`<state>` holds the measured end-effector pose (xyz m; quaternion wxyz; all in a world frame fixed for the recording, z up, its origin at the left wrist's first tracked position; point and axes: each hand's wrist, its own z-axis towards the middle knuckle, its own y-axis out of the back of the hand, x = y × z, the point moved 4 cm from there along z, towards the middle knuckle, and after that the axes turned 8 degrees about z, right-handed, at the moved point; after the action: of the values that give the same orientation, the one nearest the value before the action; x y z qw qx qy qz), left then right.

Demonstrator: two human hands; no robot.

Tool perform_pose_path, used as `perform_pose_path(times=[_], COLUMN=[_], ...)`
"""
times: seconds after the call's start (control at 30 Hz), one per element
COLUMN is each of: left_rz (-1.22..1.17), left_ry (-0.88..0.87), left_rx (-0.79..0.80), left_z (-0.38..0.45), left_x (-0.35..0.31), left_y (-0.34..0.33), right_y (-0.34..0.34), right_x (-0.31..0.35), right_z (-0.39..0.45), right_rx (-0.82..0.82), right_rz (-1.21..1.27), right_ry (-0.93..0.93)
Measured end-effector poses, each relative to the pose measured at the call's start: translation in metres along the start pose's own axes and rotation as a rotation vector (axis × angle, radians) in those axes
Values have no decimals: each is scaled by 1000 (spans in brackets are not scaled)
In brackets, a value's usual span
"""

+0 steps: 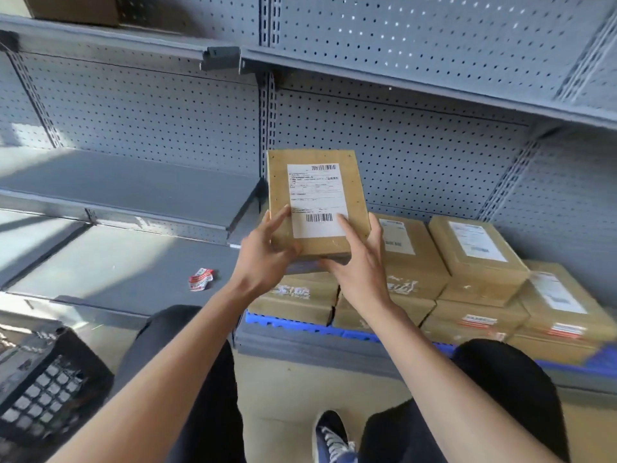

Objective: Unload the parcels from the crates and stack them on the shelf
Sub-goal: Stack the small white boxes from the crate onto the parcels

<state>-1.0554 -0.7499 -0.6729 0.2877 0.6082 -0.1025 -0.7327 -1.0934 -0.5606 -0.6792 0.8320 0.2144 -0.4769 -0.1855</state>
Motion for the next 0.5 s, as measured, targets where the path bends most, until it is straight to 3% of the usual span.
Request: perform_pose_path(times=[0.5], left_rz=[-71], left_ry=[-185], left_rx=[342], left_z=[27], left_x=[-77], left_y=[-176], right_y=[149], right_x=[-95], right_z=[-38], right_rx=[-239], right_rz=[-240], right_ry=[-262])
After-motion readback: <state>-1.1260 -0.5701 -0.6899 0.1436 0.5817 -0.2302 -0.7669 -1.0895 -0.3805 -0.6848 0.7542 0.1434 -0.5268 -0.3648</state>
